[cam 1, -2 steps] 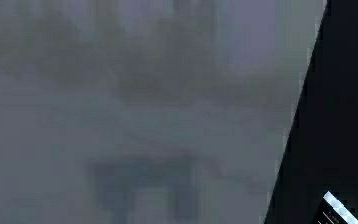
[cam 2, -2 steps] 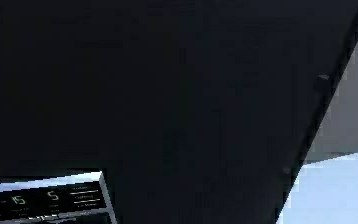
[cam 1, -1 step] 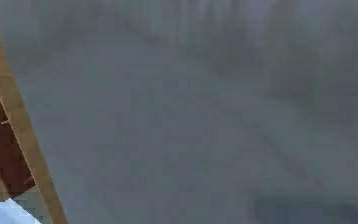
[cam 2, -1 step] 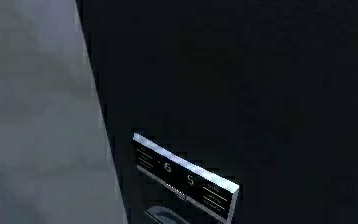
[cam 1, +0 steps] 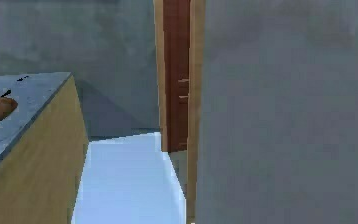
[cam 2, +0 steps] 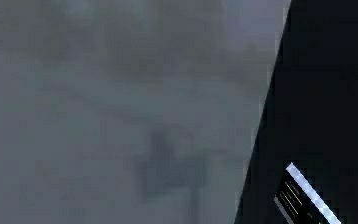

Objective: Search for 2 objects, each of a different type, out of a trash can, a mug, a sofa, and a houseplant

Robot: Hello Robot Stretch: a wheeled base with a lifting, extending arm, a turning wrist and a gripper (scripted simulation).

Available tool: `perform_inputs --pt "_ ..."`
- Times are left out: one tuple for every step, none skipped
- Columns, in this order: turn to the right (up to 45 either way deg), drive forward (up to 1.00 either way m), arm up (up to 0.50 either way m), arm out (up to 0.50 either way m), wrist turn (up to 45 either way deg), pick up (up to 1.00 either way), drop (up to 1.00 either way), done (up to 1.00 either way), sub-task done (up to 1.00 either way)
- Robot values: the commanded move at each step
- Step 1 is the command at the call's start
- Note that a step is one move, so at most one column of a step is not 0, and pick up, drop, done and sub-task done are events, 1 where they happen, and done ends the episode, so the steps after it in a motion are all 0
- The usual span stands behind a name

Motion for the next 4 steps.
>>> perform_inputs --pt "-27.0 0.0 0.0 0.0 0.0 0.0 0.0 0.0 0.0" --pt "0.0 0.05 0.0 0.0 0.0 0.0 0.0 0.0 0.0" --pt "-45.0 0.0 0.0 0.0 0.0 0.0 0.0 0.0 0.0" --pt "-36.0 0.0 0.0 0.0 0.0 0.0 0.0 0.0 0.0"
